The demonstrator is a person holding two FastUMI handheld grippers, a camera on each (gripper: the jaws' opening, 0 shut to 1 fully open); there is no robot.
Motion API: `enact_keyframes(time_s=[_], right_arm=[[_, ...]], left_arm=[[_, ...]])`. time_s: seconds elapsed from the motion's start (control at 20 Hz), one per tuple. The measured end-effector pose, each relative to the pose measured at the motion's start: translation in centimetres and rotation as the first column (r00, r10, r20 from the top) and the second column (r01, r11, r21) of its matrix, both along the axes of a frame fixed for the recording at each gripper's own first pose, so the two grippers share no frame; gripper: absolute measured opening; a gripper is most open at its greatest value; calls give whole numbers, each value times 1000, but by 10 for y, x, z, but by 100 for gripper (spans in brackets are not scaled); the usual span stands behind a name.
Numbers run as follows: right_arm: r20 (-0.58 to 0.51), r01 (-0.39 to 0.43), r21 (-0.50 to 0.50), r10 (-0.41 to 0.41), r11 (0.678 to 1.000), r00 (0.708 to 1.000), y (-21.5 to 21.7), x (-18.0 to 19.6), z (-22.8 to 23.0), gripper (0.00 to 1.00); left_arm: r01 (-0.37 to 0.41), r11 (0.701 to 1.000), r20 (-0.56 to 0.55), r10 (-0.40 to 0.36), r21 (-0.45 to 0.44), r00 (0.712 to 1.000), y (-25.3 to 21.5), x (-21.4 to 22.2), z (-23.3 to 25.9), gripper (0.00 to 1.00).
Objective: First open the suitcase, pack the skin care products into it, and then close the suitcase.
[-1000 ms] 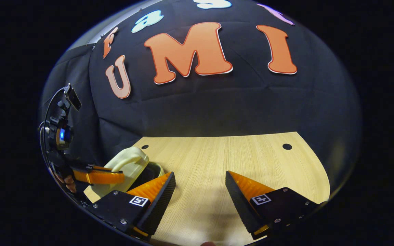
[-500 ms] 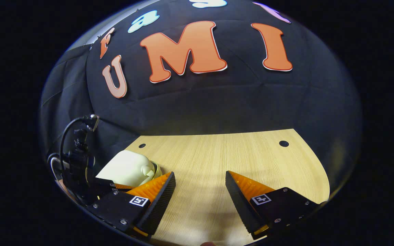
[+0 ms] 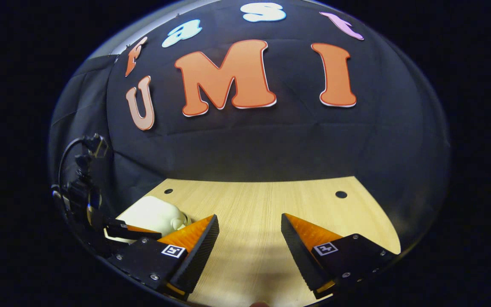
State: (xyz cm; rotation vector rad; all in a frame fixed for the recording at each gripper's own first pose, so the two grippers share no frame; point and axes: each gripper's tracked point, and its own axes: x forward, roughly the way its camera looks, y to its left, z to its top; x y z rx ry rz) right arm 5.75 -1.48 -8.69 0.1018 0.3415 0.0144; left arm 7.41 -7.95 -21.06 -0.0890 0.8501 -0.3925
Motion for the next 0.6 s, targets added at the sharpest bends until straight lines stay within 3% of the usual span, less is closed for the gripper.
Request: enact_keyframes(time_s=[0.1, 0.25, 0.3, 0.4, 0.5, 0.6], right_arm=[[48, 10, -45, -8, 999, 999, -4, -2, 19, 94], [132, 47, -92, -35, 995, 991, -10, -1, 54, 94], [167, 56, -95, -39, 994, 985, -10, -2, 68, 94], [227, 64, -97, -41, 993, 973, -7, -3, 95, 94], [258, 28, -82, -6, 996, 966, 4, -3, 108, 93], [281, -29, -36, 38, 999, 959, 23, -8, 118, 93]], left_arm=[[-52, 998, 89, 56, -44, 994, 5, 12, 23, 76], [-121, 990, 255, 137, -79, 957, 22, 37, 57, 80], [-143, 985, 299, 164, -92, 940, 27, 41, 65, 89], [-184, 976, 373, 213, -113, 903, 23, 44, 69, 96], [-227, 966, 450, 257, -122, 855, 28, 48, 79, 97], [-285, 946, 561, 322, -155, 763, 33, 54, 103, 99]])
